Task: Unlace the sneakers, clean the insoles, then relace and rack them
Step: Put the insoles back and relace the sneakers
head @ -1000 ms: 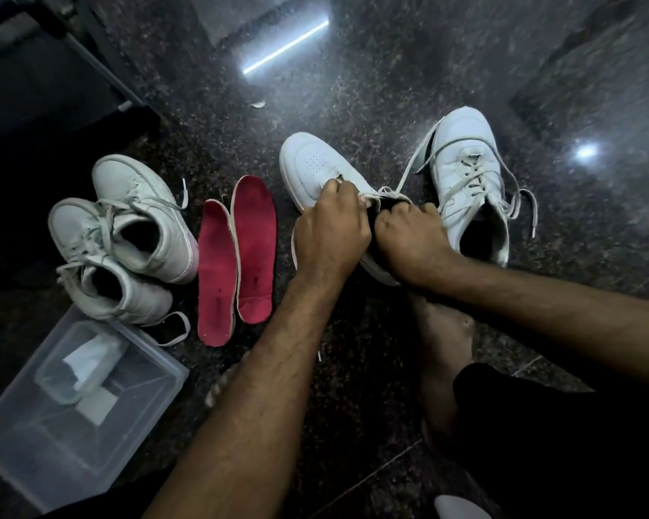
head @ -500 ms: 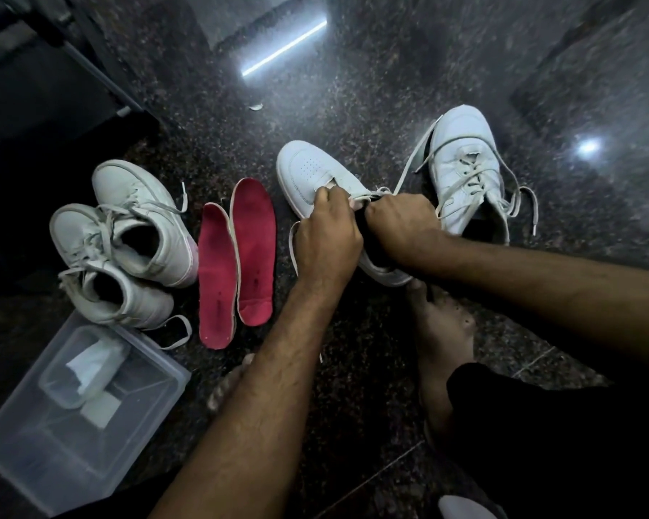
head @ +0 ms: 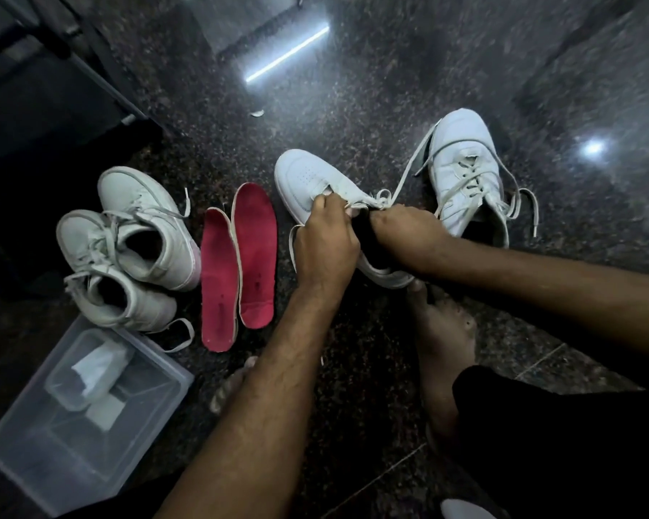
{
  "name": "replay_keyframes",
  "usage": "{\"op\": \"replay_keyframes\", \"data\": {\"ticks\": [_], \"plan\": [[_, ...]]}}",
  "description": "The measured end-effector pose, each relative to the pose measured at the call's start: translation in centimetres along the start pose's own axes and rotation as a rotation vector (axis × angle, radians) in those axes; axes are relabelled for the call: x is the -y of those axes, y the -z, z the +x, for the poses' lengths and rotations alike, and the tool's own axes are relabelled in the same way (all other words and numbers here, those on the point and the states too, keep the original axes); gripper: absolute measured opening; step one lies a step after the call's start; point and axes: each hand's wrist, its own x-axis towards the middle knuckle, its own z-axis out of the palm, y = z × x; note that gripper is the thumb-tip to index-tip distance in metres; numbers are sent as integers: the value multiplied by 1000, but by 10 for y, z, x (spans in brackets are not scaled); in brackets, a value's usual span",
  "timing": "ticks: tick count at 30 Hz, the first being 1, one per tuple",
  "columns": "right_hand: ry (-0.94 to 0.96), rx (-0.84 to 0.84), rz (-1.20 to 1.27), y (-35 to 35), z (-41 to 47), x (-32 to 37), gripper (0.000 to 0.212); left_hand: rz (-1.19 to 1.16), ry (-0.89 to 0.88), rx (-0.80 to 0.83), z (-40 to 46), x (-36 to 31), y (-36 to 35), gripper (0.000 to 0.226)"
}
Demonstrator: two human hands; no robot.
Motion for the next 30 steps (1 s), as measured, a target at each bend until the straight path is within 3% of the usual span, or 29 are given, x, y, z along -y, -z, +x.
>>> {"op": "replay_keyframes", "data": {"ticks": [3,5,8,12,16,19,22,26,30], "plan": [[261,-81,-187,8,-23,-8,35,0,5,-12,1,2,-2,19],[323,-22,-400,14,-36,-14,47,-5,-3,-26,4,1,-6,17],[249,169,-447,13,-32,-9,24,-13,5,-42,6,-1,-9,16],[215,225,-473,13,-19,8,24,-36,5,-33,5,1,-5,16],[264,139,-397,21,-28,-3,23,-67,2,-41,4,4,-4,14],[179,8,-333,13,-38,-7,26,-69,36,-48,4,3,-8,15],[100,-30,-249,-3,-37,-5,47,-56,52,-22,5,-1,-9,16],[53,30,-222,5,-27,2,25,-53,38,-10,6,0,-6,17],[149,42,-343,7,-33,4,26,-78,46,-19,5,1,-5,17]]}}
